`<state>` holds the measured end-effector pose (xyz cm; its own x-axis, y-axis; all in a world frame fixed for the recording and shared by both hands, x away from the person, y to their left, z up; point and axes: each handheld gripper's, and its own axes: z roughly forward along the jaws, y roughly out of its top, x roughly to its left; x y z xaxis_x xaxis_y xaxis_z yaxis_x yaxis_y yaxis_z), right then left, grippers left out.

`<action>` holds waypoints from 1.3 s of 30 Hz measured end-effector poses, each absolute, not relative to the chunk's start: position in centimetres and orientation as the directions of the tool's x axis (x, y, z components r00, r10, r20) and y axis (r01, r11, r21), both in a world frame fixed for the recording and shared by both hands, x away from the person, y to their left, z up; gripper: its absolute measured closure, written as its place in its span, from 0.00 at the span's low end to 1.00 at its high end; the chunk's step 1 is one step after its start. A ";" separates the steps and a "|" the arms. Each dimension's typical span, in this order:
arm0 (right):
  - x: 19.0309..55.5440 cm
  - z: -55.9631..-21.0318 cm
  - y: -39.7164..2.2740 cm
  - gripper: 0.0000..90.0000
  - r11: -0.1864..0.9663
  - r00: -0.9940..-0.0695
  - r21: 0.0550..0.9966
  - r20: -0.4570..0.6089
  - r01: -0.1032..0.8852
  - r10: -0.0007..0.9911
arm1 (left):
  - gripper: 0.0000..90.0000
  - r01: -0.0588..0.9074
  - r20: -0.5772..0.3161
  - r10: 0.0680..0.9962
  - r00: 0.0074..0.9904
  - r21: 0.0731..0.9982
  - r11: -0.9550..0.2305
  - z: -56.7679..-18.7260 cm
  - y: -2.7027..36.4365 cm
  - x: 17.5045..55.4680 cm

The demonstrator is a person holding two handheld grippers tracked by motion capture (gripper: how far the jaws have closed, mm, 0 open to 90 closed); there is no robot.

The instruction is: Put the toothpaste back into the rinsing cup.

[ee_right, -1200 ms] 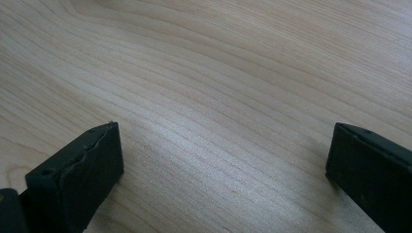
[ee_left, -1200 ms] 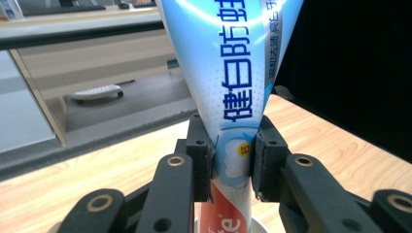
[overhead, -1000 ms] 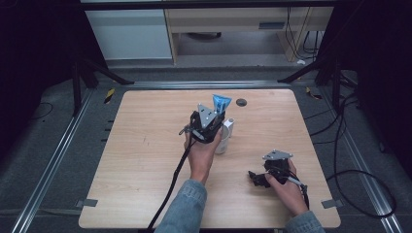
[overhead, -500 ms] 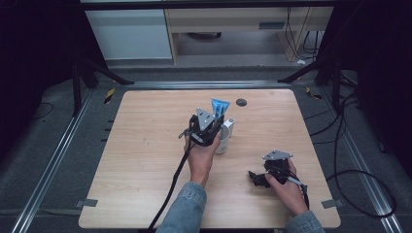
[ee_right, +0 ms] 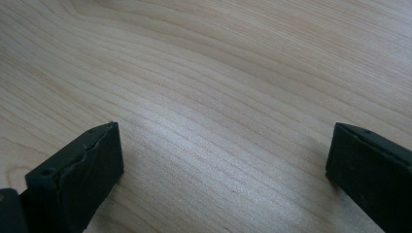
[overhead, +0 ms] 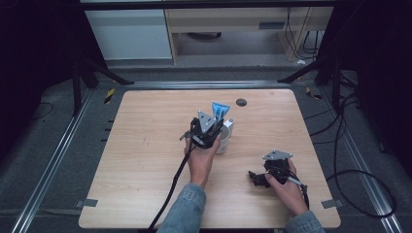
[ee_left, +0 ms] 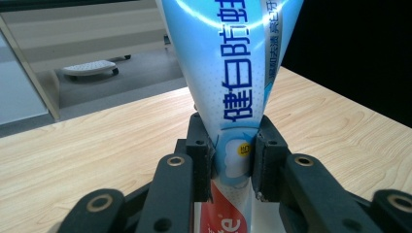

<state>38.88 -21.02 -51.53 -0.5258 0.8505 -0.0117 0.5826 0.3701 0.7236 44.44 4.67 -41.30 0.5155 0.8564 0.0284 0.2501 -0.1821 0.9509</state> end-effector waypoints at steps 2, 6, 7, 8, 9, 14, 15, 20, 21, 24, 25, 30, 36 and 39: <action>38.9 -51.5 -21.0 0.00 0.369 -0.526 0.724 -0.011 0.582 0.850 | 0.81 0.253 0.028 0.857 0.515 0.950 -0.183 -41.4 4.7 44.4; 38.9 -51.5 -21.0 0.00 0.369 -0.526 0.724 -0.011 0.582 0.850 | 0.81 0.254 0.030 0.856 0.516 0.949 -0.187 -41.6 4.6 44.4; 38.9 -51.5 -21.0 0.00 0.369 -0.526 0.724 -0.011 0.582 0.850 | 0.81 0.254 0.030 0.856 0.516 0.949 -0.187 -41.6 4.6 44.4; 38.9 -51.5 -21.0 0.00 0.370 -0.526 0.723 -0.011 0.583 0.851 | 0.81 0.255 0.029 0.855 0.517 0.949 -0.187 -41.6 4.5 44.3; 38.9 -51.5 -21.0 0.00 0.370 -0.526 0.724 -0.011 0.582 0.850 | 0.81 0.257 0.031 0.856 0.516 0.948 -0.189 -41.6 4.5 44.3; 38.9 -51.5 -21.0 0.00 0.370 -0.526 0.724 -0.012 0.583 0.850 | 0.81 0.265 0.030 0.857 0.515 0.945 -0.192 -41.8 4.4 44.3; 38.9 -51.5 -21.0 0.00 0.370 -0.526 0.724 -0.011 0.583 0.850 | 0.81 0.267 0.030 0.856 0.516 0.944 -0.194 -41.8 4.3 44.3; 38.9 -51.5 -21.0 0.00 0.371 -0.527 0.724 -0.012 0.582 0.850 | 0.81 0.274 0.036 0.855 0.518 0.940 -0.205 -41.9 4.2 44.3; 38.9 -51.5 -21.0 0.00 0.369 -0.526 0.725 -0.011 0.582 0.850 | 0.81 0.274 0.036 0.855 0.518 0.940 -0.205 -41.9 4.2 44.3; 38.9 -51.5 -21.0 0.00 0.370 -0.527 0.725 -0.012 0.580 0.850 | 0.81 0.280 0.037 0.854 0.519 0.937 -0.211 -41.8 4.2 44.3; 38.9 -51.5 -21.0 0.00 0.370 -0.527 0.725 -0.012 0.580 0.850 | 0.81 0.282 0.037 0.854 0.519 0.936 -0.212 -41.9 4.2 44.3; 38.9 -51.5 -21.0 0.00 0.370 -0.527 0.724 -0.012 0.582 0.850 | 0.81 0.311 0.031 0.855 0.518 0.924 -0.221 -42.1 4.1 44.7; 38.9 -51.6 -21.0 0.00 0.371 -0.527 0.725 -0.014 0.580 0.850 | 0.80 0.328 0.030 0.856 0.517 0.916 -0.230 -42.2 4.0 44.9; 38.9 -51.5 -21.0 0.00 0.372 -0.526 0.724 -0.015 0.581 0.850 | 0.80 0.330 0.032 0.855 0.518 0.915 -0.234 -42.2 4.0 45.1</action>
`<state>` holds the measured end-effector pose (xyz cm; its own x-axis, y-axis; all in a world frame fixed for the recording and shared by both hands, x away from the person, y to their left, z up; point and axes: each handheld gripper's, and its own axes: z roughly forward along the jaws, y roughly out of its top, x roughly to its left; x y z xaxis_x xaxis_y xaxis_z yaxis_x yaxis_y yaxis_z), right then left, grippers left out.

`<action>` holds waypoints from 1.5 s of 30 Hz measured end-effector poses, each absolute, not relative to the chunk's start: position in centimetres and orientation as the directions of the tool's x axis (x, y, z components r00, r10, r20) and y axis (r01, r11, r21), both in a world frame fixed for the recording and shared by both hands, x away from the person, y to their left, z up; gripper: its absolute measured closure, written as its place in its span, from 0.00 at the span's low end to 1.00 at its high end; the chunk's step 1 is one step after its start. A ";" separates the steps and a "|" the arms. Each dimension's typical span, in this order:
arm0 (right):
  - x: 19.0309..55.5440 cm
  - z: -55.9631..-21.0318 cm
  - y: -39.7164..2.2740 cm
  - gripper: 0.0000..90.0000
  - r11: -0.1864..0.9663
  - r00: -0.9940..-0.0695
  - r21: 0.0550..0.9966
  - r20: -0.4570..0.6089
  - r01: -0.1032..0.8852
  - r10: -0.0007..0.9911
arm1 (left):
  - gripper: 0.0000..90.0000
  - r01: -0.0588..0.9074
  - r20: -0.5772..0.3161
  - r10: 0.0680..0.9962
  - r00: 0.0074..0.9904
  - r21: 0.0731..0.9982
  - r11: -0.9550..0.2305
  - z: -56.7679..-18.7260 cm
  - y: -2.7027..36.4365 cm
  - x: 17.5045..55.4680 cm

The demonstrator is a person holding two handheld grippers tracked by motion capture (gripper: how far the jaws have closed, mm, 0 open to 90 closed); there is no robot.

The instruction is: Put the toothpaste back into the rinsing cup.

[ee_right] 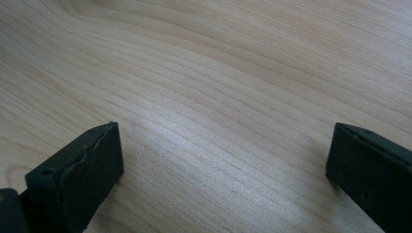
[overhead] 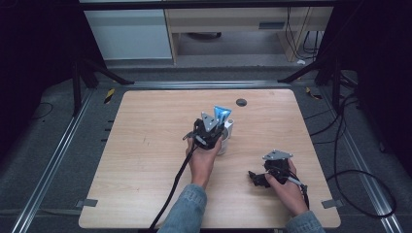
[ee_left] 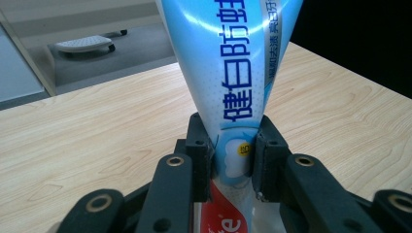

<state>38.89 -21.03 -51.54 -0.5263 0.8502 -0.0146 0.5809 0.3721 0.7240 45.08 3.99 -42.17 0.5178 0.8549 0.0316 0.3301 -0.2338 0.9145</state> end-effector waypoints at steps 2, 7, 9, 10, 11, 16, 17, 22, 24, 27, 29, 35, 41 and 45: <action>38.9 -51.5 -21.0 0.00 0.372 -0.526 0.724 -0.015 0.581 0.850 | 0.80 0.332 0.032 0.855 0.517 0.914 -0.235 -42.2 4.0 45.1; 38.9 -51.5 -21.0 0.00 0.372 -0.526 0.724 -0.014 0.581 0.850 | 0.80 0.341 0.032 0.855 0.518 0.909 -0.241 -42.1 3.7 45.6; 38.9 -51.6 -21.0 0.00 0.372 -0.527 0.725 -0.014 0.580 0.850 | 0.80 0.350 0.029 0.857 0.514 0.905 -0.241 -42.0 3.6 45.8; 38.9 -51.6 -21.0 0.00 0.372 -0.527 0.725 -0.014 0.580 0.850 | 0.80 0.350 0.029 0.857 0.514 0.905 -0.241 -42.0 3.6 45.8; 38.9 -51.5 -21.0 0.00 0.372 -0.527 0.724 -0.015 0.581 0.850 | 0.79 0.357 0.025 0.860 0.510 0.903 -0.238 -42.0 3.5 45.9; 38.9 -51.6 -21.0 0.00 0.371 -0.527 0.725 -0.013 0.580 0.850 | 0.79 0.369 0.023 0.860 0.510 0.897 -0.243 -41.9 3.5 46.2; 38.9 -51.5 -21.0 0.00 0.372 -0.527 0.724 -0.015 0.581 0.850 | 0.79 0.373 0.020 0.859 0.512 0.895 -0.243 -41.8 3.5 46.4; 38.9 -51.6 -21.0 0.00 0.372 -0.527 0.725 -0.014 0.580 0.850 | 0.78 0.381 0.018 0.858 0.514 0.891 -0.247 -41.7 3.5 46.6; 38.9 -51.6 -21.0 0.00 0.372 -0.527 0.725 -0.014 0.579 0.850 | 0.78 0.385 0.010 0.860 0.509 0.891 -0.238 -41.7 3.5 46.7; 38.9 -51.6 -21.0 0.00 0.372 -0.527 0.725 -0.014 0.580 0.850 | 0.78 0.386 0.012 0.861 0.509 0.891 -0.240 -41.7 3.5 46.8; 38.9 -51.6 -21.0 0.00 0.371 -0.527 0.725 -0.014 0.580 0.850 | 0.78 0.385 0.012 0.861 0.509 0.891 -0.240 -41.7 3.5 46.8; 38.9 -51.5 -21.0 0.00 0.371 -0.526 0.723 -0.013 0.582 0.850 | 0.77 0.389 0.007 0.864 0.504 0.891 -0.234 -41.7 3.6 46.9; 38.9 -51.5 -21.0 0.00 0.371 -0.526 0.723 -0.013 0.582 0.850 | 0.77 0.390 0.014 0.865 0.502 0.889 -0.241 -41.8 3.5 46.9; 38.9 -51.6 -21.0 0.00 0.370 -0.526 0.724 -0.012 0.581 0.850 | 0.77 0.389 0.014 0.864 0.504 0.889 -0.242 -41.8 3.6 46.9</action>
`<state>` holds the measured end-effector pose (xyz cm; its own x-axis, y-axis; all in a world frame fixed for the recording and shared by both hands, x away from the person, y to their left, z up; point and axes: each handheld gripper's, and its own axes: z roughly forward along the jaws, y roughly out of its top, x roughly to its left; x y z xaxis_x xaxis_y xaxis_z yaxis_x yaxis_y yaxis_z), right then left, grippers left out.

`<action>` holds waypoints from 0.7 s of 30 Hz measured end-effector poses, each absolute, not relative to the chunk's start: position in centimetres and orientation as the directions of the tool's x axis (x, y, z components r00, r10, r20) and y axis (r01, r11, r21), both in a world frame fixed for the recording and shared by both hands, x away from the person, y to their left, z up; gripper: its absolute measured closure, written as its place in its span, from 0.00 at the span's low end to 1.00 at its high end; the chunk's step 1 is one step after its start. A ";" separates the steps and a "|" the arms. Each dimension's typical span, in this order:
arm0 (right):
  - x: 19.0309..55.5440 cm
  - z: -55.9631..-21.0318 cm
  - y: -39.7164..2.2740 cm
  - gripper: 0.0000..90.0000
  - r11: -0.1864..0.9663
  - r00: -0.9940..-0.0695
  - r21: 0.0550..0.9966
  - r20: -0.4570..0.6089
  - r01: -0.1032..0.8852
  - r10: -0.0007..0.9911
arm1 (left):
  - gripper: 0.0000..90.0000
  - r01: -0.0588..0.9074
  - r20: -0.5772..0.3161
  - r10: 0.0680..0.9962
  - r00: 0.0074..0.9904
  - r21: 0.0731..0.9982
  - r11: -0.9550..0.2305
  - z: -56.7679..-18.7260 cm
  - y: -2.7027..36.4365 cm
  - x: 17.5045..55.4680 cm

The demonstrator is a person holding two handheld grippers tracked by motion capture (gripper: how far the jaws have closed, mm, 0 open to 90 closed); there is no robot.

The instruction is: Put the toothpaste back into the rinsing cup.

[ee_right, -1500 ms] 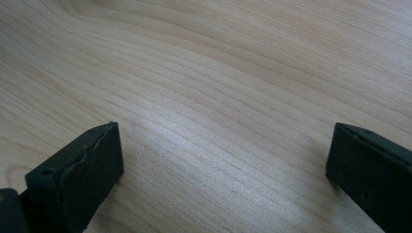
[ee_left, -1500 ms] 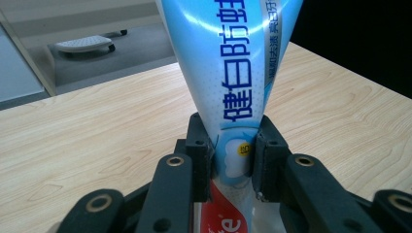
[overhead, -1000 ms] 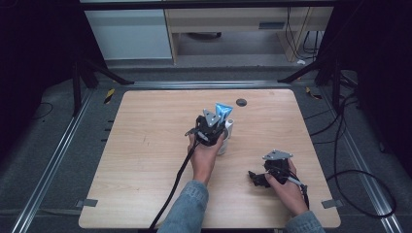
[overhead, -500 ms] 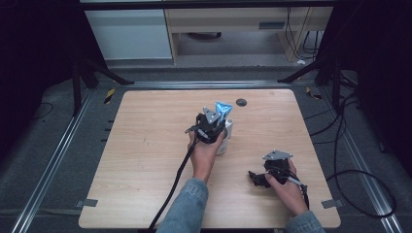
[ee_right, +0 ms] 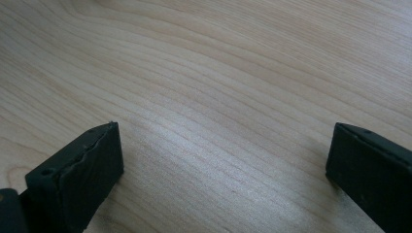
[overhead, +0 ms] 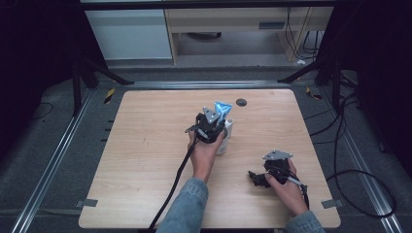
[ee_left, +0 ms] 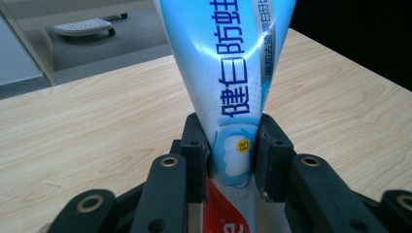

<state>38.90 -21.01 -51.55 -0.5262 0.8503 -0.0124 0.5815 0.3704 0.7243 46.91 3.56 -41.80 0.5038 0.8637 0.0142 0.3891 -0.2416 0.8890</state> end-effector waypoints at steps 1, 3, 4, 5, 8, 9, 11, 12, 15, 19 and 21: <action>38.9 -51.5 -21.0 0.00 0.371 -0.526 0.723 -0.013 0.582 0.850 | 0.77 0.389 0.014 0.864 0.503 0.889 -0.241 -41.8 3.6 46.9; 38.9 -51.5 -21.0 0.00 0.371 -0.526 0.723 -0.013 0.582 0.850 | 0.76 0.387 0.019 0.864 0.503 0.889 -0.245 -41.8 3.5 46.9; 38.9 -51.5 -21.0 0.00 0.371 -0.526 0.723 -0.013 0.582 0.850 | 0.76 0.387 0.019 0.864 0.503 0.889 -0.245 -41.8 3.5 46.9; 38.9 -51.5 -21.0 0.00 0.370 -0.526 0.723 -0.011 0.583 0.850 | 0.76 0.386 0.023 0.863 0.504 0.888 -0.249 -41.8 3.5 46.8; 38.9 -51.5 -21.0 0.00 0.371 -0.526 0.723 -0.013 0.582 0.850 | 0.76 0.380 0.027 0.863 0.504 0.891 -0.249 -41.8 3.5 46.8; 38.9 -51.5 -21.0 0.00 0.371 -0.526 0.723 -0.013 0.582 0.851 | 0.76 0.379 0.028 0.864 0.503 0.891 -0.250 -41.8 3.4 46.8; 38.9 -51.6 -21.0 0.00 0.370 -0.526 0.724 -0.012 0.581 0.850 | 0.75 0.374 0.035 0.863 0.504 0.892 -0.255 -41.9 3.4 46.7; 38.9 -51.6 -21.0 0.00 0.370 -0.526 0.724 -0.012 0.581 0.850 | 0.74 0.374 0.035 0.863 0.504 0.892 -0.255 -41.9 3.4 46.7; 38.9 -51.6 -21.0 0.00 0.370 -0.526 0.724 -0.012 0.582 0.850 | 0.72 0.372 0.039 0.864 0.502 0.892 -0.256 -42.0 3.4 46.7; 38.9 -51.5 -21.0 0.00 0.370 -0.526 0.724 -0.012 0.582 0.850 | 0.71 0.369 0.044 0.864 0.501 0.893 -0.259 -42.0 3.4 46.7; 38.9 -51.6 -21.0 0.00 0.371 -0.526 0.724 -0.012 0.581 0.850 | 0.69 0.368 0.047 0.866 0.498 0.892 -0.261 -42.1 3.4 46.7</action>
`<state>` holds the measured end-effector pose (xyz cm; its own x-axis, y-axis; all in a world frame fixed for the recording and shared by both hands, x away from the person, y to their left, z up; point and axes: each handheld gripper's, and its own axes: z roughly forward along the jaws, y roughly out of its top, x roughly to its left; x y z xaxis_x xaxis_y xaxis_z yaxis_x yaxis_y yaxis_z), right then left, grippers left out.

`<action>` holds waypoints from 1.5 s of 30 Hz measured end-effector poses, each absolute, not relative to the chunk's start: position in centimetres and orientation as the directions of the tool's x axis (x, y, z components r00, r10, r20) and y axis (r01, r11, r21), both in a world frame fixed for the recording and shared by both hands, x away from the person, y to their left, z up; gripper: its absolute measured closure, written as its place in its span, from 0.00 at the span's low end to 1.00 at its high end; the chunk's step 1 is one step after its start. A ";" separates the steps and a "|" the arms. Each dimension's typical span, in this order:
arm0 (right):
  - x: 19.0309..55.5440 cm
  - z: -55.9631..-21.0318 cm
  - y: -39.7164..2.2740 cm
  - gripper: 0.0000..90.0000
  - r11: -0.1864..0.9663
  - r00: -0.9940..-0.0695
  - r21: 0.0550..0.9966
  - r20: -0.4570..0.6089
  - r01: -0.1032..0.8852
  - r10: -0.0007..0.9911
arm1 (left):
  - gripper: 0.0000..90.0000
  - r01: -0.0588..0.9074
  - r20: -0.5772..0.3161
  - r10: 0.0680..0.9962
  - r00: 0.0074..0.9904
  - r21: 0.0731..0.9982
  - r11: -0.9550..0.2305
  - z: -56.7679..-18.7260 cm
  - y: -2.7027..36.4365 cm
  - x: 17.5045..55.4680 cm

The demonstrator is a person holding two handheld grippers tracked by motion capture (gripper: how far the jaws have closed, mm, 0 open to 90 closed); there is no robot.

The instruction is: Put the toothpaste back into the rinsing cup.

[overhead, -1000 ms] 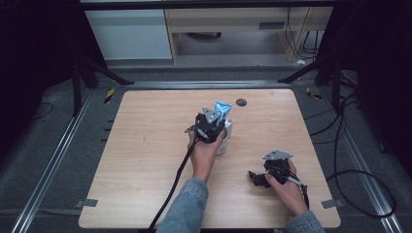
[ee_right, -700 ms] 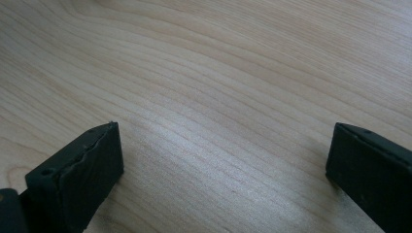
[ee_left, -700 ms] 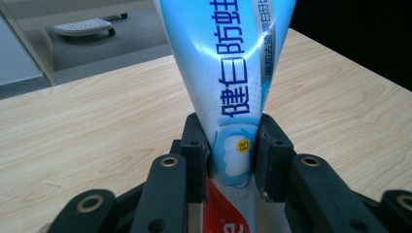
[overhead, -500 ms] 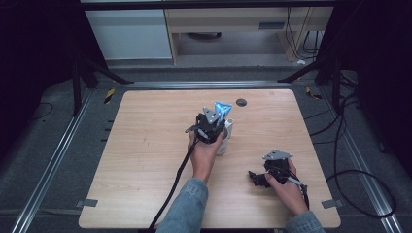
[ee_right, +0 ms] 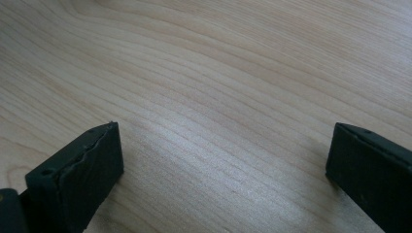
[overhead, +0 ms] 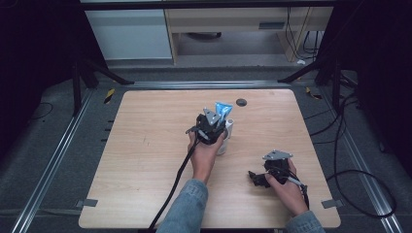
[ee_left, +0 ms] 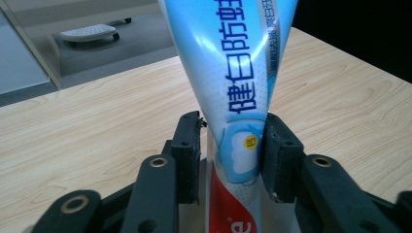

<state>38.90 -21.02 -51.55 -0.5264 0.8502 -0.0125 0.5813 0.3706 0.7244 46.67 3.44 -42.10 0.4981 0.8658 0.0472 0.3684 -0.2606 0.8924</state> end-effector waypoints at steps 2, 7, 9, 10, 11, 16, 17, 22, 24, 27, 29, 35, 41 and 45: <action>38.9 -51.5 -21.0 0.00 0.371 -0.526 0.723 -0.013 0.582 0.850 | 0.68 0.370 0.044 0.867 0.496 0.893 -0.257 -42.2 3.5 46.7; 38.9 -51.5 -21.0 0.00 0.369 -0.526 0.724 -0.010 0.583 0.850 | 0.64 0.371 0.042 0.868 0.494 0.893 -0.255 -42.2 3.5 46.7; 38.9 -51.5 -21.0 0.00 0.369 -0.526 0.725 -0.010 0.582 0.850 | 0.63 0.372 0.041 0.868 0.494 0.893 -0.254 -42.3 3.5 46.7; 38.9 -51.5 -21.0 0.00 0.369 -0.526 0.725 -0.010 0.582 0.850 | 0.63 0.372 0.042 0.868 0.494 0.892 -0.255 -42.3 3.5 46.6; 38.9 -51.5 -21.0 0.00 0.369 -0.526 0.725 -0.010 0.582 0.850 | 0.62 0.372 0.042 0.868 0.494 0.892 -0.255 -42.3 3.5 46.6; 38.9 -51.6 -21.0 0.00 0.371 -0.527 0.725 -0.013 0.580 0.850 | 0.59 0.377 0.039 0.868 0.495 0.890 -0.255 -42.5 3.5 46.6; 38.9 -51.5 -21.0 0.00 0.372 -0.526 0.724 -0.014 0.581 0.850 | 0.58 0.376 0.041 0.869 0.494 0.891 -0.255 -42.5 3.5 46.5; 38.9 -51.5 -21.0 0.00 0.372 -0.526 0.724 -0.015 0.581 0.850 | 0.51 0.377 0.046 0.870 0.490 0.889 -0.259 -42.5 3.4 46.5; 38.9 -51.6 -21.0 0.00 0.371 -0.527 0.725 -0.014 0.580 0.850 | 0.50 0.379 0.046 0.870 0.491 0.888 -0.261 -42.5 3.4 46.5; 38.9 -51.5 -21.0 0.00 0.370 -0.526 0.724 -0.012 0.582 0.850 | 0.48 0.380 0.048 0.868 0.495 0.886 -0.266 -42.5 3.2 46.4; 38.9 -51.6 -21.0 0.00 0.371 -0.527 0.725 -0.014 0.580 0.850 | 0.47 0.380 0.046 0.867 0.497 0.886 -0.265 -42.6 3.2 46.4; 38.9 -51.6 -21.0 0.00 0.371 -0.527 0.725 -0.014 0.580 0.850 | 0.44 0.381 0.049 0.864 0.501 0.884 -0.272 -42.6 3.1 46.4; 38.9 -51.5 -21.0 0.00 0.370 -0.527 0.725 -0.012 0.581 0.850 | 0.39 0.383 0.042 0.859 0.510 0.883 -0.271 -42.5 3.0 46.2; 38.9 -51.5 -20.9 0.00 0.364 -0.519 0.723 -0.009 0.587 0.855 | 0.32 0.390 0.056 0.857 0.512 0.874 -0.290 -42.3 3.0 46.0</action>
